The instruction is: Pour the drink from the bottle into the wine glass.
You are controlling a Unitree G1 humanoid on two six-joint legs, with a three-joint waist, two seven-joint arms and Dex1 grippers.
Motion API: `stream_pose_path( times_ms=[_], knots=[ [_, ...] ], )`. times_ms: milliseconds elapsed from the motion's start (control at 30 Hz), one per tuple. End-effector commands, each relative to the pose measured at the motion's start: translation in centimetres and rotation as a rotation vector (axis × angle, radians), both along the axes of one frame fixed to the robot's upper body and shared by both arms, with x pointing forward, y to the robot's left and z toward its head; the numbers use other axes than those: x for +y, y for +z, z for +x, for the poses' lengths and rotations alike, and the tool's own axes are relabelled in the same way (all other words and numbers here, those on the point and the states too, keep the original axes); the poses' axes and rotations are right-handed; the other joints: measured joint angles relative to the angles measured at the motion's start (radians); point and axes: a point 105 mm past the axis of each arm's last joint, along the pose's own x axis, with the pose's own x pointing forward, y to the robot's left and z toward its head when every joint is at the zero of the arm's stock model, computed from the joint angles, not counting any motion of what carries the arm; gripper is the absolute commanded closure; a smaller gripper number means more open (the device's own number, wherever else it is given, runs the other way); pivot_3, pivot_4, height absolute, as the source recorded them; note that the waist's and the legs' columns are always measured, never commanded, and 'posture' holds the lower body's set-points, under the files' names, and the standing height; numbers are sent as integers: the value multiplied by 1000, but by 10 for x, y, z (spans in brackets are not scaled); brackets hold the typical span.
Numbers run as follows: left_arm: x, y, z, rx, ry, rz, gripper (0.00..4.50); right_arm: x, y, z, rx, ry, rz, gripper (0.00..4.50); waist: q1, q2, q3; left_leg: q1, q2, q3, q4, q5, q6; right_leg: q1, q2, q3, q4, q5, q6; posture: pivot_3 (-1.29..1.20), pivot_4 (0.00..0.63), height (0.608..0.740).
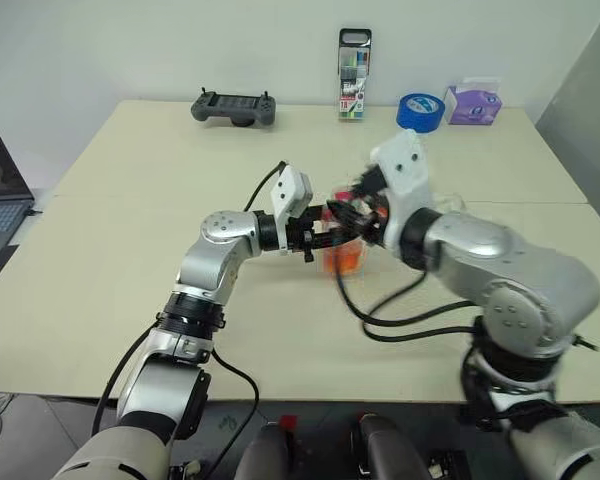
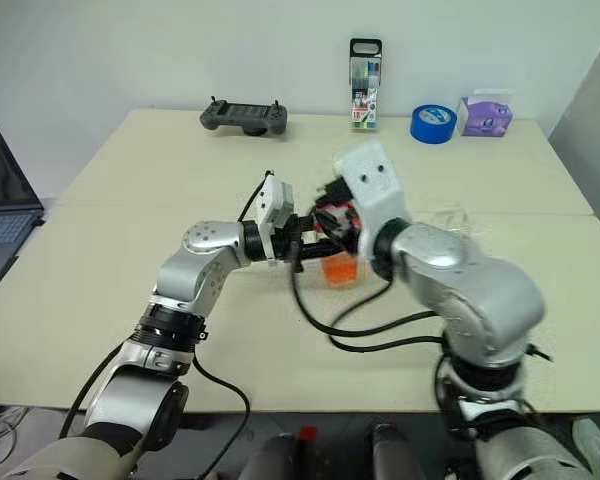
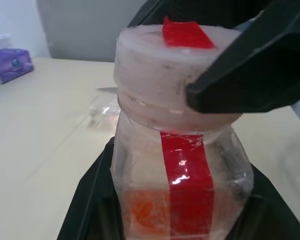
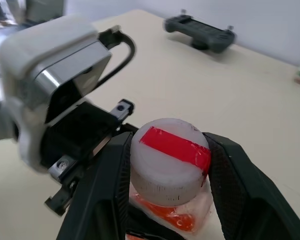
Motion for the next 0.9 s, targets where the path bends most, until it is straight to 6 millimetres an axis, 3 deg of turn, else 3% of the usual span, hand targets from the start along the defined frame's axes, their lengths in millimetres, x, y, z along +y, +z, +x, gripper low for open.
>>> stream_pose_path(
  times_ms=[33,233,367,600,767,900],
  knots=[
    [6,22,8,-50,42,-55,2704,14,-18,-39,105,500,-38,2649,-1,0,0,0,0,1,0,0,0,0,0,1,0,0,0,0,150,740],
    [-1,26,7,-55,17,-64,2705,7,-12,0,51,587,-78,2649,-23,0,0,3,3,3,0,0,1,0,7,2,3,1,-1,0,150,740],
    [-1,26,7,-54,16,-68,2705,4,-9,5,44,597,-91,2649,-20,0,0,3,5,0,0,0,1,-1,8,0,4,2,-2,0,150,740],
    [-1,25,6,-52,10,-69,2708,1,7,12,-107,436,-106,164,-15,0,0,0,4,-2,0,1,1,-2,3,0,3,2,-2,0,150,740],
    [-4,25,5,-51,-3,-73,2712,2,13,12,-177,163,-49,151,-1,0,0,0,3,-2,2,1,0,-2,0,1,3,2,-1,0,150,740],
    [-4,23,4,-50,-14,-66,2712,0,5,7,-153,-65,7,151,4,0,0,0,4,-4,2,1,0,-2,-2,1,4,2,-2,0,150,740]
  ],
)
